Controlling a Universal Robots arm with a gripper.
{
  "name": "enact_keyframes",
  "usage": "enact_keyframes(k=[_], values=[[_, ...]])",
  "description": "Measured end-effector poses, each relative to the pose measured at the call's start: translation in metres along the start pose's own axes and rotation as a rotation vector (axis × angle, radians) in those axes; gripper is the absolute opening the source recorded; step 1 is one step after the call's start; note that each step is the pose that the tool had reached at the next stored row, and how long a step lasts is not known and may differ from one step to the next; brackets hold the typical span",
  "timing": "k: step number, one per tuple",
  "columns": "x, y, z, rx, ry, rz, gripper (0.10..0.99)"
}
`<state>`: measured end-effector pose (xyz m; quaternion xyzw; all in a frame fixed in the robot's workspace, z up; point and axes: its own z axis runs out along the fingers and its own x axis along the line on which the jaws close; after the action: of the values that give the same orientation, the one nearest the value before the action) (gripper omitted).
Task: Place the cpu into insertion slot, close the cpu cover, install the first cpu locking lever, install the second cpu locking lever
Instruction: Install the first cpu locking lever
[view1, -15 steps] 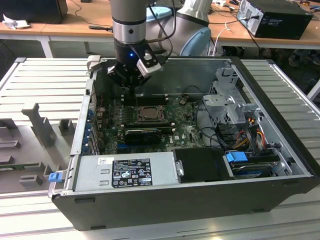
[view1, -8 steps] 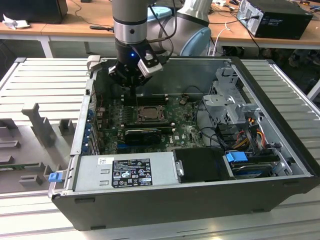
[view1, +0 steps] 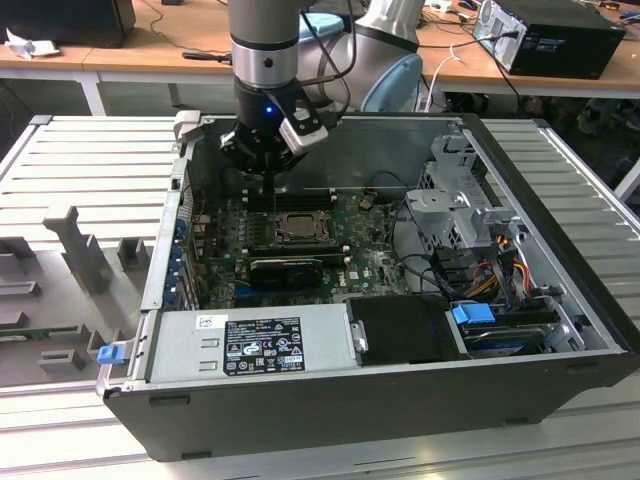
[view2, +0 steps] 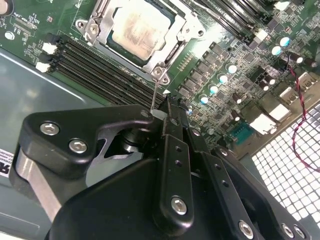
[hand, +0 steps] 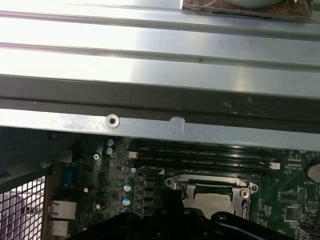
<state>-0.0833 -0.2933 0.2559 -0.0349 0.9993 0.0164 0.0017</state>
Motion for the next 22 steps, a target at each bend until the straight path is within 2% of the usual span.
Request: enact_keyframes(k=[15,22], values=[[-0.0120,-0.0008,0.0001,0.000,0.0000,0.000,0.106],[-0.0220,-0.0016,0.0002,0.000,0.0000,0.000,0.106]])
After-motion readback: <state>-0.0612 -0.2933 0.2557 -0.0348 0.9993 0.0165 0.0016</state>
